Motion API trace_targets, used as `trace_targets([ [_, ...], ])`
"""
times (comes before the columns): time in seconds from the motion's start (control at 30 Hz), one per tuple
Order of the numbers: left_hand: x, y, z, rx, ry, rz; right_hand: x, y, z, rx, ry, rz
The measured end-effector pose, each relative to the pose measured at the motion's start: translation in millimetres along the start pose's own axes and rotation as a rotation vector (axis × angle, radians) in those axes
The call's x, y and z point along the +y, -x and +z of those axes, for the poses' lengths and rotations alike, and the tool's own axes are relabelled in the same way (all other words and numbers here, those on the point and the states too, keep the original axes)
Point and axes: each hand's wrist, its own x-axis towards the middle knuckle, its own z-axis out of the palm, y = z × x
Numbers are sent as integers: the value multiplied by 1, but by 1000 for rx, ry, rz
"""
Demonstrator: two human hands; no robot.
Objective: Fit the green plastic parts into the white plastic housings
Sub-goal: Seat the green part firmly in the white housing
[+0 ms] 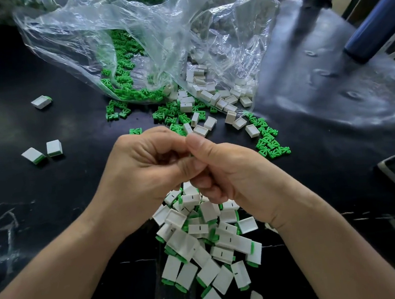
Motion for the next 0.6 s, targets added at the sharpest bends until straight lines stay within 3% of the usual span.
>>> trace_targets([
  [0.27,4,0,4,11,92,-6,-3,3,4,-9,-63,-24],
  [0.6,0,0,-3,-4,17,-37,-1,3,8,57,-141,12],
])
